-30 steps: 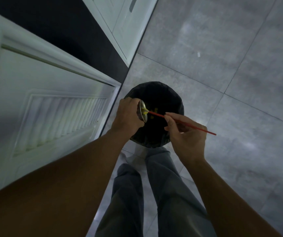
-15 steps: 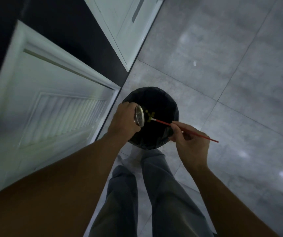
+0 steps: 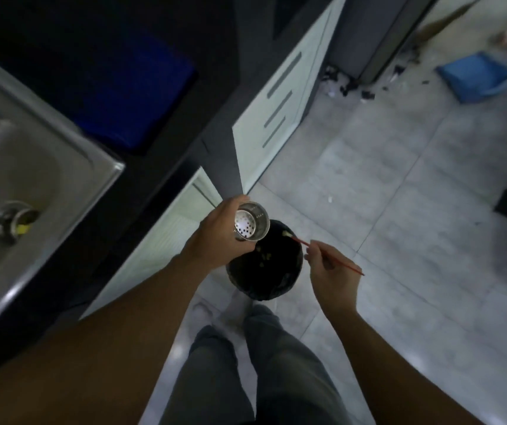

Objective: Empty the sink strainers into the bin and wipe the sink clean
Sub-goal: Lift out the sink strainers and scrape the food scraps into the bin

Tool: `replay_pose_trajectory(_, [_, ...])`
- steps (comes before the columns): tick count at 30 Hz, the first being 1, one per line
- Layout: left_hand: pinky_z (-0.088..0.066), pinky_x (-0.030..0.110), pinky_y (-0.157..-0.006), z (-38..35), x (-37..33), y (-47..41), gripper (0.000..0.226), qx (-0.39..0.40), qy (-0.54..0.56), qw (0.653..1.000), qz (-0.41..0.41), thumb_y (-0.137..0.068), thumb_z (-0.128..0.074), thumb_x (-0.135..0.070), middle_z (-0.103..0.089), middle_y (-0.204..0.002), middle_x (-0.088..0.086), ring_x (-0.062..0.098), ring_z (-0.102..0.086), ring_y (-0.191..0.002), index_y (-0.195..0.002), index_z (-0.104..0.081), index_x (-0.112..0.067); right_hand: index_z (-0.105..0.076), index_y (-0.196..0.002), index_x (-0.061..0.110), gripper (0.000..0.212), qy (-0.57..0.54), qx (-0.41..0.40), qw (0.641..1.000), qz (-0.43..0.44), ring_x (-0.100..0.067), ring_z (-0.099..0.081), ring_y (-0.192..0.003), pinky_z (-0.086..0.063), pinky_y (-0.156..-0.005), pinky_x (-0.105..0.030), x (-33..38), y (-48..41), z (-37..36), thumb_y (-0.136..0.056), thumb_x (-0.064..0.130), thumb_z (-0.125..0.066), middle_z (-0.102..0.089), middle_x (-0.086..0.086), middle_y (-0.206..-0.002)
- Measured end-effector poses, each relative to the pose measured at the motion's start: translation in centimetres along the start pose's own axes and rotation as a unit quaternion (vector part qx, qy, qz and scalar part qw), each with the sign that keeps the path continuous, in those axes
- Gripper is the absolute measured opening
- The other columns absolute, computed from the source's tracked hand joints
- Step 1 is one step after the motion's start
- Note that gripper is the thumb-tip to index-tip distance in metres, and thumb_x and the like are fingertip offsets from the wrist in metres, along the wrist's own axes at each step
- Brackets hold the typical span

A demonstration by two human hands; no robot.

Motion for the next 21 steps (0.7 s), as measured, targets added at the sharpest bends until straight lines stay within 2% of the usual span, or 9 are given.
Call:
replay_pose_trajectory(2, [-0.051,0.041,-0.102,3.2,-2.0,0.7,0.09,-0.027,0.01,1.0,0.006,-0.06,-0.087,-0.035,-0.055,-0.137,-0.012,0.016,-0.056,-0.125,-0.138,-0.041,-0.037,-0.072,-0.104,0.041,0.017,0.011,0.002,0.999,0.044,-0.008,-0.071,-0.092,-0.061,-0.089,-0.036,4.2,0.0,-0.3,-0.1,0.031,-0.058,-0.075,0.017,-0.098])
replay_pose_trajectory(4, [-0.05,0.037,-0.102,6.6,-3.9,1.4,0.09,-0.062,0.029,0.998,0.005,-0.057,-0.086,-0.033,-0.057,-0.133,-0.015,0.011,-0.056,-0.123,-0.136,-0.043,-0.039,-0.072,-0.108,0.028,0.02,0.006,-0.01,0.996,0.087,-0.013,-0.07,-0.096,-0.06,-0.091,-0.044,8.2,0.0,-0.3,-0.101,0.029,-0.053,-0.075,0.006,-0.105])
replay_pose_trajectory(7, [-0.051,0.031,-0.1,11.8,-6.5,2.9,0.086,-0.135,0.066,0.989,-0.016,-0.055,-0.086,-0.027,-0.061,-0.126,-0.017,0.004,-0.058,-0.116,-0.132,-0.049,-0.036,-0.074,-0.109,0.018,0.028,-0.013,-0.052,0.986,0.158,-0.013,-0.068,-0.093,-0.06,-0.088,-0.041,14.3,0.8,0.0,-0.101,0.024,-0.047,-0.073,0.0,-0.105])
replay_pose_trajectory(10, [-0.051,0.026,-0.098,16.7,-7.0,4.9,0.083,-0.208,0.077,0.975,-0.004,-0.058,-0.086,-0.03,-0.061,-0.125,-0.018,0.003,-0.058,-0.116,-0.132,-0.05,-0.036,-0.072,-0.113,0.009,0.034,-0.048,-0.059,0.966,0.247,-0.014,-0.067,-0.091,-0.056,-0.086,-0.024,19.9,2.7,-0.8,-0.1,0.018,-0.041,-0.071,-0.005,-0.103])
replay_pose_trajectory(11, [-0.051,0.026,-0.096,18.2,-6.6,5.6,0.082,-0.236,0.076,0.969,0.004,-0.059,-0.086,-0.031,-0.061,-0.125,-0.018,0.003,-0.058,-0.116,-0.132,-0.049,-0.037,-0.07,-0.116,0.007,0.037,-0.059,-0.047,0.958,0.277,-0.012,-0.066,-0.093,-0.053,-0.087,-0.016,21.8,3.5,-1.4,-0.099,0.017,-0.039,-0.07,-0.005,-0.105])
replay_pose_trajectory(13, [-0.051,0.03,-0.097,20.9,-5.1,7.3,0.083,-0.29,0.075,0.954,0.027,-0.06,-0.086,-0.031,-0.06,-0.126,-0.019,0.006,-0.058,-0.117,-0.132,-0.047,-0.039,-0.067,-0.123,0.004,0.039,-0.063,-0.006,0.935,0.349,-0.006,-0.061,-0.099,-0.045,-0.091,-0.009,25.1,5.0,-3.2,-0.098,0.015,-0.039,-0.069,-0.007,-0.111])
replay_pose_trajectory(15, [-0.051,0.035,-0.099,22.8,-2.6,9.2,0.084,-0.335,0.076,0.937,0.058,-0.061,-0.087,-0.034,-0.059,-0.127,-0.018,0.008,-0.057,-0.119,-0.133,-0.045,-0.04,-0.064,-0.13,0.001,0.037,-0.046,0.041,0.909,0.412,-0.004,-0.058,-0.103,-0.042,-0.094,-0.009,27.7,6.4,-5.7,-0.1,0.011,-0.044,-0.068,-0.009,-0.116])
replay_pose_trajectory(18, [-0.049,0.038,-0.104,24.7,2.4,12.4,0.086,-0.377,0.08,0.915,0.12,-0.06,-0.091,-0.042,-0.058,-0.129,-0.016,0.011,-0.056,-0.123,-0.132,-0.044,-0.042,-0.057,-0.138,0.003,0.038,-0.022,0.12,0.885,0.45,-0.009,-0.06,-0.104,-0.047,-0.094,-0.016,30.0,8.2,-10.3,-0.101,0.006,-0.049,-0.066,-0.008,-0.12])
replay_pose_trajectory(21, [-0.047,0.037,-0.108,25.9,7.9,15.6,0.084,-0.4,0.092,0.895,0.175,-0.061,-0.089,-0.039,-0.058,-0.133,-0.013,0.01,-0.055,-0.125,-0.134,-0.047,-0.039,-0.049,-0.147,0.012,0.042,0.012,0.189,0.857,0.479,-0.006,-0.059,-0.113,-0.039,-0.1,-0.008,31.1,10.0,-15.2,-0.105,0.012,-0.047,-0.064,-0.003,-0.13])
Point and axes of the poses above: each hand's wrist, its own y-axis away from the middle knuckle, its own z-axis out of the back of the hand, x = y × z, the point moved 4 cm from there along -y, towards the middle knuckle
